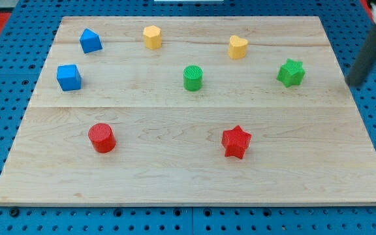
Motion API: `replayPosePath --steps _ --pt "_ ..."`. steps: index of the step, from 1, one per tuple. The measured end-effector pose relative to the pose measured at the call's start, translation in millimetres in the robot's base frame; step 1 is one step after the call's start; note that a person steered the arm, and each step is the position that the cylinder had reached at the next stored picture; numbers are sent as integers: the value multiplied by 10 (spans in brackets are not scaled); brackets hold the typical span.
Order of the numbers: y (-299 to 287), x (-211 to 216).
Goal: Point your arm underneath the red star
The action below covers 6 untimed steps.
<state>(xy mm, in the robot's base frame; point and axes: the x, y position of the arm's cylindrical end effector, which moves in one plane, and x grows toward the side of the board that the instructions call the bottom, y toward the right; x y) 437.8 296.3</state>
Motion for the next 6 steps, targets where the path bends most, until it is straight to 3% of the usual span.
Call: replayPosePath --steps 1,2,4,5,6 --pt "-614 697" --pt "-1722 825" --pt "-2812 1236" --pt "-2757 1236" --pt "-2242 1312"
